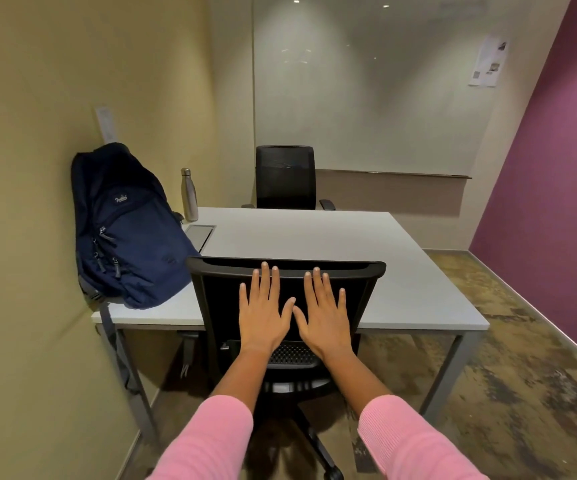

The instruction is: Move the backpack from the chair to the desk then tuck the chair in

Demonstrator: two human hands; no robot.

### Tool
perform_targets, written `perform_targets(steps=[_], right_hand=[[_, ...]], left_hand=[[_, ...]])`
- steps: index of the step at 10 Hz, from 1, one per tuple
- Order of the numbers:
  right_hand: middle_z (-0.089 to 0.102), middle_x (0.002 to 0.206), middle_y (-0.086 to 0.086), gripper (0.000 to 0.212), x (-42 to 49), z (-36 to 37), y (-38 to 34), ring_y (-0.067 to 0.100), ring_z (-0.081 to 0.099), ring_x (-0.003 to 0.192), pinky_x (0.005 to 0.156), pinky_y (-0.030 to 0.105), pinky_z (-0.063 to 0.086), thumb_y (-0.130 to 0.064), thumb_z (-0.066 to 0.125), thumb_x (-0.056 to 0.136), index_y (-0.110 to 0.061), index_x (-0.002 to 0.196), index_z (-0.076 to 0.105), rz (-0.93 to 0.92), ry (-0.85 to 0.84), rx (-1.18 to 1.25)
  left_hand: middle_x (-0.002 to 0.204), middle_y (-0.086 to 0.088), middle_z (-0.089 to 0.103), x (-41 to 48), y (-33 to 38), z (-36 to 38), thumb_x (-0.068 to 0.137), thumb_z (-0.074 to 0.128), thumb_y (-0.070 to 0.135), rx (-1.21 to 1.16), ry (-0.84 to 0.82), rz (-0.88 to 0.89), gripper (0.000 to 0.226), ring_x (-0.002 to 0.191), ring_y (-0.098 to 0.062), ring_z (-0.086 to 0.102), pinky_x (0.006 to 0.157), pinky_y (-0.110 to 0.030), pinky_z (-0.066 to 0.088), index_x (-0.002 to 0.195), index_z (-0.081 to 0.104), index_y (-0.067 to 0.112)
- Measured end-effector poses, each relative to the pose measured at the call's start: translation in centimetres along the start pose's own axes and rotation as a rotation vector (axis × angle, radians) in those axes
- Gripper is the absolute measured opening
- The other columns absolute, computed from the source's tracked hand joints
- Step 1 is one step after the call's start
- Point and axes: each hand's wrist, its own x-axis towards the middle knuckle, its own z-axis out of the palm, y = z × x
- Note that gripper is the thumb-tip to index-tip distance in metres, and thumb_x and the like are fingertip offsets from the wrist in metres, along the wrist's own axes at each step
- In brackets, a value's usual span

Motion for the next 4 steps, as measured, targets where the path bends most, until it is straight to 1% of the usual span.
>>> perform_targets(steps=[1,2,3,4], right_hand=[[-0.022,0.145,0.002,0.070,0.1,-0.2,-0.1,0.020,-0.021,0.134,0.109,0.042,-0.011,-0.052,-0.007,0.075,-0.017,0.134,-0.019,0.010,-0.035,-0.006],[-0.024,0.144,0.001,0.070,-0.1,-0.4,-0.2,0.019,-0.023,0.133,0.112,0.045,-0.009,-0.052,-0.010,0.073,-0.019,0.133,-0.021,0.020,-0.059,-0.002],[-0.018,0.150,0.002,0.076,0.2,-0.9,-0.1,0.018,-0.023,0.134,0.116,0.050,-0.002,-0.055,-0.010,0.072,-0.018,0.138,-0.016,0.027,-0.086,0.020],[-0.003,0.157,0.007,0.072,0.9,-3.4,0.2,0.019,-0.014,0.141,0.115,0.048,0.000,-0.057,0.004,0.084,-0.019,0.144,-0.003,0.049,-0.105,0.093]], left_hand=[[0.155,-0.010,-0.008,0.1,0.0,0.0,0.087,-0.001,0.053,0.010,-0.011,-0.007,0.064,0.141,-0.023,-0.008,0.115,-0.043,0.000,0.136,-0.017,0.017],[0.155,-0.009,-0.011,-0.1,0.2,-0.3,0.096,0.019,0.046,0.018,-0.033,-0.013,0.062,0.141,-0.022,-0.011,0.115,-0.042,-0.002,0.135,-0.019,0.017],[0.155,-0.009,-0.010,0.0,0.1,-0.6,0.096,0.017,0.047,0.040,-0.018,0.004,0.061,0.141,-0.022,-0.012,0.115,-0.041,-0.004,0.134,-0.020,0.016],[0.155,-0.010,-0.009,0.9,-0.4,-1.6,0.087,-0.002,0.055,0.084,0.027,0.014,0.064,0.138,-0.021,-0.016,0.111,-0.040,-0.011,0.134,-0.019,0.014]])
